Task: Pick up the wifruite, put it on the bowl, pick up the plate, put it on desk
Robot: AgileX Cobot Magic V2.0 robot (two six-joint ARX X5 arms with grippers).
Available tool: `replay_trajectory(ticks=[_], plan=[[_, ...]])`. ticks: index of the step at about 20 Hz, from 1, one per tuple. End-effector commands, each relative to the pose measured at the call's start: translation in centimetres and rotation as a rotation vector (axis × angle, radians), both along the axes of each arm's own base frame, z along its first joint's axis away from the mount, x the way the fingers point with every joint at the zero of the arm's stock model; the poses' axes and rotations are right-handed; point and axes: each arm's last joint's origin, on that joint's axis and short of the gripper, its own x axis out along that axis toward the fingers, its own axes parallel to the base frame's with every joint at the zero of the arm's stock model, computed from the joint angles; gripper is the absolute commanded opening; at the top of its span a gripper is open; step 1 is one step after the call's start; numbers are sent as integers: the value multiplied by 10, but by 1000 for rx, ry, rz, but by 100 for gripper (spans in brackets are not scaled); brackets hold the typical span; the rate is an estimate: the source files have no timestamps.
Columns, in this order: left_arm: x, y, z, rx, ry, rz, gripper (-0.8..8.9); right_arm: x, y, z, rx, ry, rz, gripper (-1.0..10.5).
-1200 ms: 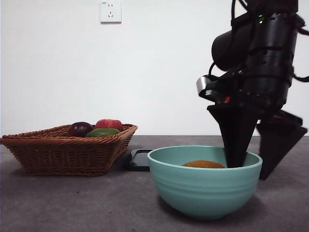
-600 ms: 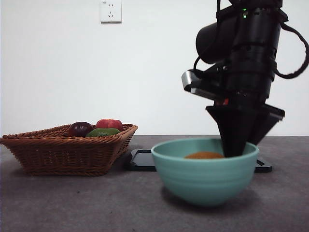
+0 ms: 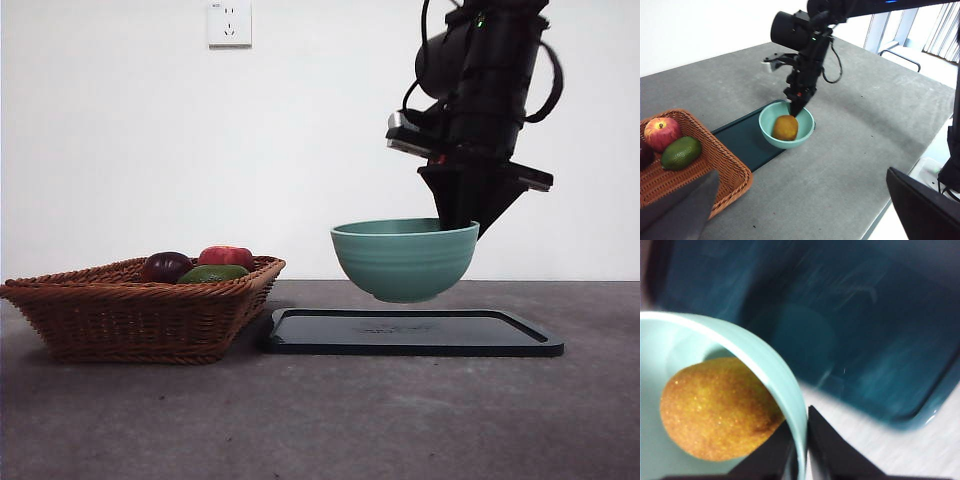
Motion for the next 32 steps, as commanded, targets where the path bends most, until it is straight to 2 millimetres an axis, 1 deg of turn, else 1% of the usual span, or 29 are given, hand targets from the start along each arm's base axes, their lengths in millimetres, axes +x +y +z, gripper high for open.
replay_trajectory(ticks=[1, 4, 6, 12, 14, 15, 17, 18, 19, 20, 21, 22, 23, 25, 28, 30, 32], plan=[[0, 0, 3, -14, -16, -4, 563, 24, 4, -7, -2, 5, 6, 11], [0, 0, 3, -14, -16, -4, 563, 48, 8, -20, 1, 0, -7, 11], [0, 0, 4, -14, -16, -4, 563, 57, 9, -31, 0, -4, -12, 11], [0, 0, 4, -15, -17, -4, 563, 63, 7, -51, 11, 46, -5, 12], [0, 0, 4, -15, -17, -4, 563, 65, 8, -53, 11, 35, -6, 14], [0, 0, 4, -15, -17, -4, 563, 65, 8, -53, 12, 31, -10, 31], [0, 0, 4, -16, -17, -4, 563, 65, 5, -53, 9, 39, -20, 239], [0, 0, 4, -15, -17, -4, 563, 66, 2, -51, 7, 37, -29, 300], [0, 0, 4, -15, -17, -4, 563, 67, -1, -47, 4, 37, -38, 308], [0, 0, 4, -15, -16, -4, 563, 68, -4, -38, 3, 28, -47, 316], [0, 0, 4, -15, -16, -4, 563, 68, -6, -24, -16, 2, -54, 370], [0, 0, 4, -15, -17, -4, 563, 66, -9, -7, -29, -32, -59, 449], [0, 0, 4, -15, -16, -4, 563, 62, -10, 9, -33, -63, -62, 500], [0, 0, 4, -16, -17, -4, 563, 46, -15, 39, -27, -96, -63, 554], [0, 0, 4, -18, -18, -4, 563, 18, -24, 78, -72, -131, -71, 557], [0, 0, 4, -18, -18, -4, 563, -3, -29, 100, -75, -143, -69, 557], [0, 0, 4, -18, -18, -4, 563, -25, -34, 121, -70, -193, -68, 557]])
